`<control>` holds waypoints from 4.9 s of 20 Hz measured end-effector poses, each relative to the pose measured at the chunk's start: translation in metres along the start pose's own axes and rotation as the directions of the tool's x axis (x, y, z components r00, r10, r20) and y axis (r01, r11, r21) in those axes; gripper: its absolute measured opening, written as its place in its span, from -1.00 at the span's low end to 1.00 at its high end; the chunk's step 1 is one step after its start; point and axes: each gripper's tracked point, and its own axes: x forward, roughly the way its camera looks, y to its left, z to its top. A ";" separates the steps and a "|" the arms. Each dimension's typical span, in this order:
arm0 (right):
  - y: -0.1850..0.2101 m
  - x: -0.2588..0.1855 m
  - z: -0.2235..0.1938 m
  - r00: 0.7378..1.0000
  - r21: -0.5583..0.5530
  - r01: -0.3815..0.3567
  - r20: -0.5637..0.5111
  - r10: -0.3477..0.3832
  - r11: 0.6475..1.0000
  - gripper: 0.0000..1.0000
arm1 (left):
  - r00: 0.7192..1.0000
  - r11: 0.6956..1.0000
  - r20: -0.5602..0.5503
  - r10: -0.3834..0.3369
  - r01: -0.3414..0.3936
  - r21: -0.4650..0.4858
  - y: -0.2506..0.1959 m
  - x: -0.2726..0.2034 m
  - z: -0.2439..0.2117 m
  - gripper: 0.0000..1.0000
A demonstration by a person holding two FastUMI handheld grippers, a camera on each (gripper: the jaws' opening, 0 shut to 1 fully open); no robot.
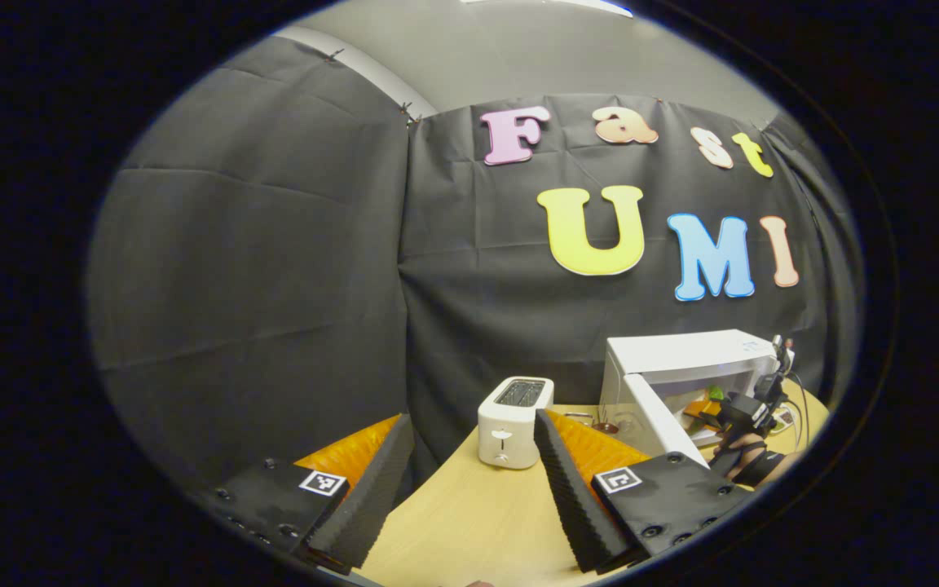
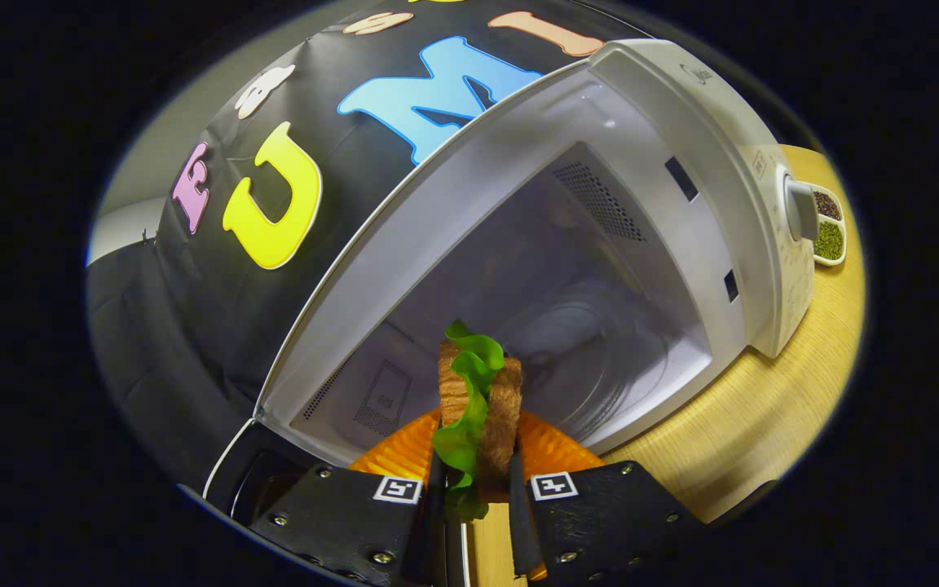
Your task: Open the microwave oven with the left hand, put the food in, and close the microwave oven.
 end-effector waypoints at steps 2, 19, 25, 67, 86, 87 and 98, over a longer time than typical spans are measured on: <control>-0.002 0.010 0.001 1.000 -0.015 -0.001 0.007 0.001 1.000 -0.32 | 1.000 1.000 -0.014 0.003 -0.003 0.009 -0.001 0.001 -0.006 0.90; -0.043 0.003 0.037 0.971 -0.502 0.241 0.125 -0.206 0.831 0.92 | 1.000 0.998 0.018 0.008 -0.009 0.060 -0.011 -0.018 -0.001 0.91; -0.015 -0.053 0.064 0.981 -0.587 0.188 0.152 -0.120 0.787 0.92 | 1.000 1.000 -0.001 0.007 -0.007 0.004 -0.023 -0.028 -0.024 0.96; -0.050 -0.445 0.195 0.965 -0.702 0.119 0.249 0.086 0.702 0.97 | 0.980 0.998 -0.187 -0.061 0.060 -0.014 -0.165 -0.075 -0.139 -0.85; -0.021 -0.437 0.202 0.944 -0.657 0.179 0.324 0.060 0.733 0.96 | 0.882 0.902 -0.198 -0.428 0.431 -0.027 -0.306 -0.040 -0.120 -0.85; -0.021 -0.435 0.202 0.942 -0.652 0.192 0.331 0.048 0.734 0.96 | 0.873 0.892 -0.198 -0.447 0.451 -0.026 -0.312 -0.037 -0.120 -0.85; -0.023 -0.430 0.211 0.899 -0.600 0.329 0.435 -0.048 0.730 0.96 | 0.777 0.794 -0.194 -0.599 0.608 -0.014 -0.369 0.014 -0.110 -0.85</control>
